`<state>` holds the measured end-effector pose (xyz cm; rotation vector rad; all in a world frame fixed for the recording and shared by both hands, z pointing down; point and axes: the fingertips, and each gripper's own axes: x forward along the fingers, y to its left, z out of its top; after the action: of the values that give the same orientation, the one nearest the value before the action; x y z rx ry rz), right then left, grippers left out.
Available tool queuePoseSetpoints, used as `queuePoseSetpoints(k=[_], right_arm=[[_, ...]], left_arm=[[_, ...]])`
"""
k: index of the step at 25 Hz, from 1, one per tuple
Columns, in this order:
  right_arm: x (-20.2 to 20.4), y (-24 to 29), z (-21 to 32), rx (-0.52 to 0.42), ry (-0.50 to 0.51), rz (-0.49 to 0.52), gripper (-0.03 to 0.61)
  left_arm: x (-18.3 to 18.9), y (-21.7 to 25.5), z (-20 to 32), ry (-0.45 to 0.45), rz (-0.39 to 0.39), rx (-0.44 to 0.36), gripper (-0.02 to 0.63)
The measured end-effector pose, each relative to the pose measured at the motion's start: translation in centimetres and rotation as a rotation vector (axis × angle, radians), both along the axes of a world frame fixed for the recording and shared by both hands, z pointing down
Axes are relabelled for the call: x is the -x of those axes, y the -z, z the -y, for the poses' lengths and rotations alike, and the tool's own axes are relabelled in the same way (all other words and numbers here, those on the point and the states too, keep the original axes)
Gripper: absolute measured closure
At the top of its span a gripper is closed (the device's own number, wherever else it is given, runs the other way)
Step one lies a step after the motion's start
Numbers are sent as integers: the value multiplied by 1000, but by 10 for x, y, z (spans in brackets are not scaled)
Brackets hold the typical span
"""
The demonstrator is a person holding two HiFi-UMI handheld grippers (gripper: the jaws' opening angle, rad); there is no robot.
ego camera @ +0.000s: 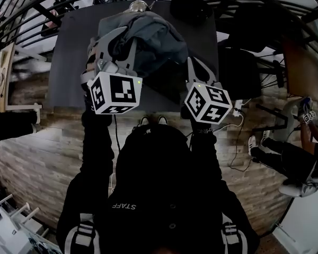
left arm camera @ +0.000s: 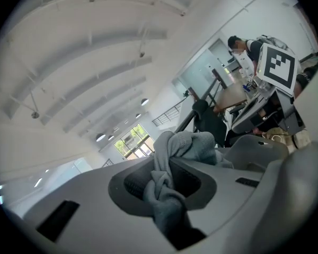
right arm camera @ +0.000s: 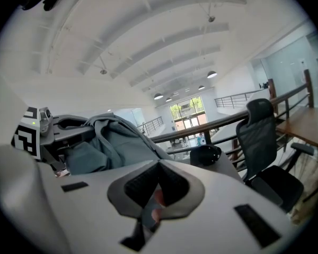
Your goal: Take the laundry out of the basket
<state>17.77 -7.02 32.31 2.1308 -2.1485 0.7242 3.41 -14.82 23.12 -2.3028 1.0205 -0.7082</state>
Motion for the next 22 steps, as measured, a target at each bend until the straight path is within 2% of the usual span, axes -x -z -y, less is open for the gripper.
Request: queuePoseSetpoints(k=[5, 11, 22], right_arm=[[33, 20, 18, -51, 86, -55, 563], [81, 43, 39, -109, 190, -74, 563], [152, 60, 65, -148, 319, -96, 563]], left_arm=[[41, 20, 3, 109, -68, -44, 540], [95, 43, 5, 240, -183, -94, 541], [190, 71, 1, 433, -281, -185, 543]])
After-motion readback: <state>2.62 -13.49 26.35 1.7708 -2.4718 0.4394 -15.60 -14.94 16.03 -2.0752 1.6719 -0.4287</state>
